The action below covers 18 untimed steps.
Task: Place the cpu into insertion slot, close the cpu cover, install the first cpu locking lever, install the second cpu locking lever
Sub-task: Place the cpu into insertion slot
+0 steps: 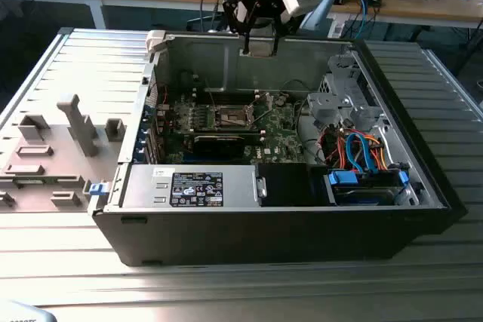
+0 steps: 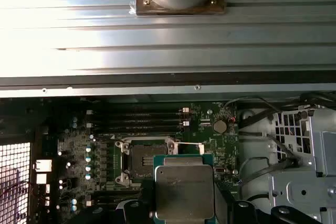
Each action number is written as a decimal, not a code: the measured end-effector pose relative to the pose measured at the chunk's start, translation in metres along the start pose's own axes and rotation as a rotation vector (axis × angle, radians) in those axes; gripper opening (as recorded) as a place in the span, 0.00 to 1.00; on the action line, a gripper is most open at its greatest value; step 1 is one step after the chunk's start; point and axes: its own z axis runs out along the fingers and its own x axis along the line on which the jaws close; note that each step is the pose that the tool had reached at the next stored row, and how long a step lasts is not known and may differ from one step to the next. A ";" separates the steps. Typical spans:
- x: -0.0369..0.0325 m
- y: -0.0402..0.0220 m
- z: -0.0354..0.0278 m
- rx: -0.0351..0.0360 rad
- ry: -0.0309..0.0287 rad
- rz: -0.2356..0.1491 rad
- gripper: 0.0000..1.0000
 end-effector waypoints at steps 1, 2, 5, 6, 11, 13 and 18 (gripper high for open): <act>0.0000 0.0000 0.0000 0.0000 -0.0002 0.000 0.54; 0.0000 0.0000 0.0000 0.0000 -0.0005 0.000 0.54; 0.0001 0.0000 0.0000 -0.0020 -0.0006 0.000 0.54; 0.0002 0.0000 0.0000 -0.0025 -0.0006 0.000 0.54; 0.0012 -0.0005 0.0001 -0.0029 -0.0006 0.000 0.54; 0.0013 -0.0008 0.0001 -0.0029 -0.0006 0.000 0.54; 0.0015 -0.0036 0.0020 -0.0035 -0.0005 0.000 0.54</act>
